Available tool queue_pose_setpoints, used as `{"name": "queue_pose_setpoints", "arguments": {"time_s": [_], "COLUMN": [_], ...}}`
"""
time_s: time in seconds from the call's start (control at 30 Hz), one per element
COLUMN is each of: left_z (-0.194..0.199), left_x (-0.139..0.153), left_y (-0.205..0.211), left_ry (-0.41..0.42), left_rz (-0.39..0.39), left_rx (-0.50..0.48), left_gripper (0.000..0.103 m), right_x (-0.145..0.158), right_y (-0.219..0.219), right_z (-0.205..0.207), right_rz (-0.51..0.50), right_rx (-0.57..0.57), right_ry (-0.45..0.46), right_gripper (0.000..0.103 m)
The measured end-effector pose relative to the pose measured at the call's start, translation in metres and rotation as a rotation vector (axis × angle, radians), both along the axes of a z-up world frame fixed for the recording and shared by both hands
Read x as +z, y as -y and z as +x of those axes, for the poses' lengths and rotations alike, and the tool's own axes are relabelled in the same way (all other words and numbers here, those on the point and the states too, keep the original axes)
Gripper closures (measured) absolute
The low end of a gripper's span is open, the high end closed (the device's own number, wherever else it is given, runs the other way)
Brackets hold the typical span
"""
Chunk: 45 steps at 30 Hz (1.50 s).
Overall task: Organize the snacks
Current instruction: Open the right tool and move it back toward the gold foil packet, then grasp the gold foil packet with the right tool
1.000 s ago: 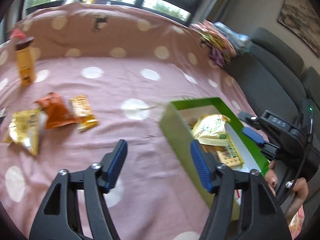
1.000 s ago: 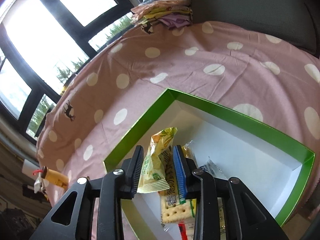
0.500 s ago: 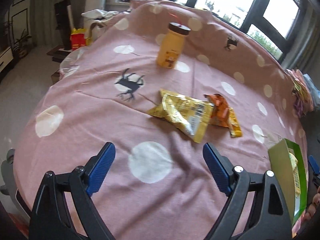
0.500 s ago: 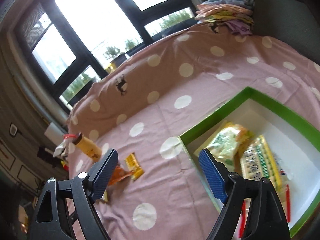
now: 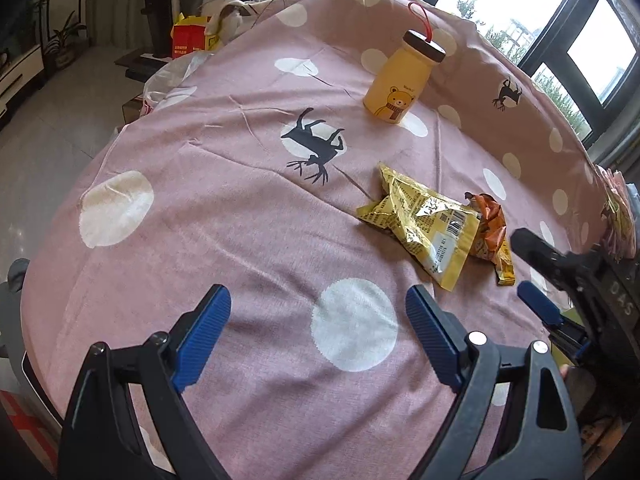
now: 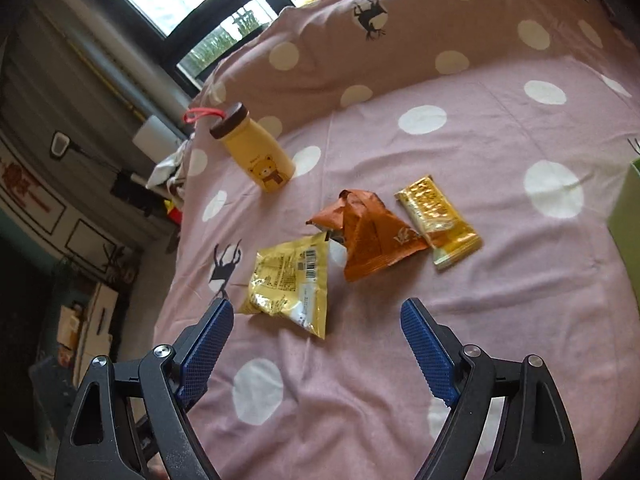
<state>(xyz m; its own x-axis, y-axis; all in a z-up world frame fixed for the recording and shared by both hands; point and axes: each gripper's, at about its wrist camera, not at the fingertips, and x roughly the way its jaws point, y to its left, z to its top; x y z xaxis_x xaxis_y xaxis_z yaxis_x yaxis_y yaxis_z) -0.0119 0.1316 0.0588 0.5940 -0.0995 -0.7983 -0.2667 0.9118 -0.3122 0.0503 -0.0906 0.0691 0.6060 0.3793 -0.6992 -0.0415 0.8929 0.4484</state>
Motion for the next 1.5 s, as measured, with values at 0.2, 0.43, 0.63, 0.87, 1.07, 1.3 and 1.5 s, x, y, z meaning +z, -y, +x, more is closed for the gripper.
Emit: {"name": "queue_pose_setpoints", "arguments": {"time_s": [0.2, 0.43, 0.63, 0.87, 1.07, 1.3, 1.5], "left_z": [-0.004, -0.001, -0.002, 0.0, -0.001, 0.003, 0.011], "left_x": [0.007, 0.005, 0.005, 0.003, 0.005, -0.008, -0.018], "left_y": [-0.005, -0.01, -0.004, 0.008, 0.039, 0.081, 0.11], "left_ry": [0.04, 0.03, 0.035, 0.027, 0.027, -0.036, -0.057], "left_rz": [0.015, 0.012, 0.022, -0.021, 0.021, 0.022, -0.07], "left_rx": [0.031, 0.046, 0.012, -0.07, -0.17, -0.314, -0.423], "left_gripper": [0.013, 0.013, 0.013, 0.014, 0.014, 0.016, 0.029], "right_x": [-0.028, -0.051, -0.037, -0.017, -0.016, -0.014, -0.029], "right_y": [-0.03, -0.055, -0.037, -0.002, 0.044, 0.078, 0.087], "right_z": [0.031, 0.039, 0.023, -0.018, -0.054, -0.05, -0.04], "right_rz": [-0.062, -0.101, -0.018, -0.002, -0.014, -0.141, -0.059], "right_rx": [0.019, 0.072, 0.096, 0.077, 0.029, -0.115, -0.109], "right_ry": [-0.049, -0.059, -0.034, -0.114, -0.193, -0.242, -0.264], "right_gripper": [0.022, 0.059, 0.093, 0.094, 0.094, 0.081, 0.047]}}
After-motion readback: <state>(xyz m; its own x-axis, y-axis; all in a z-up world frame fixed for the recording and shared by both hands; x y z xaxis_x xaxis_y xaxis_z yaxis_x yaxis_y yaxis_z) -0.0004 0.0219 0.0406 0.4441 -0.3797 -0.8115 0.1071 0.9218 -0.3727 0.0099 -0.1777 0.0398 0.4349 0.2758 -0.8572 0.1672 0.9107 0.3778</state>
